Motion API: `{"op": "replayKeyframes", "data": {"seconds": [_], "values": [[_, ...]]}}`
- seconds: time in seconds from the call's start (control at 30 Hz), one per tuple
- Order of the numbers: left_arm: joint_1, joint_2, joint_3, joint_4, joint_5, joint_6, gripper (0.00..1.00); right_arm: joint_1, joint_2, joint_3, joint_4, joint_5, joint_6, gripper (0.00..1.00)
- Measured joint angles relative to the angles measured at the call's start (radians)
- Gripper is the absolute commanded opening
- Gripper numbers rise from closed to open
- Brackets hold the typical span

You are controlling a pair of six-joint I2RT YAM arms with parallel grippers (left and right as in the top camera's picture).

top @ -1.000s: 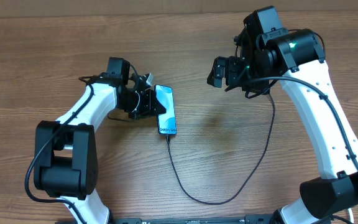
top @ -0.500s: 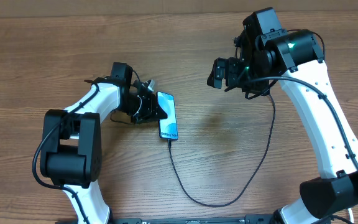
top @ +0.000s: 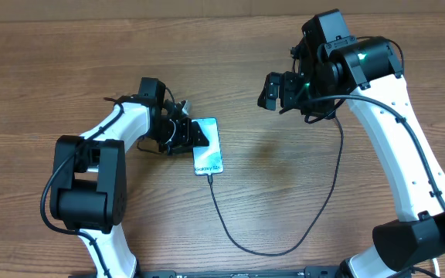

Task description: Plug charger to phone and switch on socket

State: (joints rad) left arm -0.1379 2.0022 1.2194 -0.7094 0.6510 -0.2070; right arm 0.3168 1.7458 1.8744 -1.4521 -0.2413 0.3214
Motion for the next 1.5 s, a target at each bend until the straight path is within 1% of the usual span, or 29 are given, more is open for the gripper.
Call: {"op": "replayKeyframes", "data": {"seconds": [0.03, 0.1, 0.17, 0.23, 0.27, 0.33, 0.5, 0.6, 0.7, 0.9, 1.0, 1.2, 1.33, 1.5], "values": [[0.0, -0.003, 0.002, -0.002, 0.001, -0.001, 0.77, 0.0, 0.0, 0.0, -0.002, 0.009, 0.0, 1.0], [-0.002, -0.007, 0.008, -0.01, 0.001, -0.002, 0.84, -0.001, 0.0, 0.0, -0.008, 0.033, 0.0, 1.0], [-0.003, -0.01, 0.018, -0.036, -0.011, 0.0, 0.88, -0.005, 0.0, 0.0, -0.009, 0.058, 0.0, 1.0], [-0.002, -0.01, 0.03, -0.068, -0.029, -0.001, 0.99, -0.021, 0.0, 0.0, -0.011, 0.077, 0.0, 1.0], [0.002, -0.01, 0.047, -0.108, -0.045, 0.0, 1.0, -0.041, 0.001, 0.0, -0.013, 0.091, -0.001, 1.0], [0.007, -0.01, 0.064, -0.138, -0.077, -0.001, 1.0, -0.075, 0.005, 0.0, -0.014, 0.106, 0.0, 1.0], [0.042, -0.011, 0.134, -0.263, -0.223, -0.001, 1.0, -0.212, 0.032, -0.001, -0.005, 0.164, 0.0, 1.0], [0.056, -0.053, 0.189, -0.276, -0.287, -0.001, 1.0, -0.295, 0.04, -0.003, 0.018, 0.192, 0.0, 1.0], [0.058, -0.161, 0.233, -0.263, -0.33, -0.001, 1.0, -0.392, 0.04, -0.003, 0.04, 0.211, 0.0, 1.0], [0.058, -0.461, 0.293, -0.211, -0.457, -0.001, 1.0, -0.589, 0.061, -0.003, 0.07, 0.228, -0.001, 1.0], [0.058, -0.539, 0.298, -0.211, -0.518, -0.001, 0.99, -0.678, 0.091, -0.003, 0.09, 0.232, -0.001, 1.0], [0.058, -0.527, 0.298, -0.212, -0.568, -0.001, 1.0, -0.801, 0.126, -0.003, 0.111, 0.242, -0.004, 1.0], [0.058, -0.521, 0.298, -0.212, -0.578, -0.001, 1.0, -0.849, 0.126, -0.013, 0.14, 0.261, -0.011, 1.0], [0.058, -0.521, 0.298, -0.212, -0.581, -0.001, 0.99, -0.861, 0.127, -0.145, 0.257, 0.298, -0.016, 1.0]]}}
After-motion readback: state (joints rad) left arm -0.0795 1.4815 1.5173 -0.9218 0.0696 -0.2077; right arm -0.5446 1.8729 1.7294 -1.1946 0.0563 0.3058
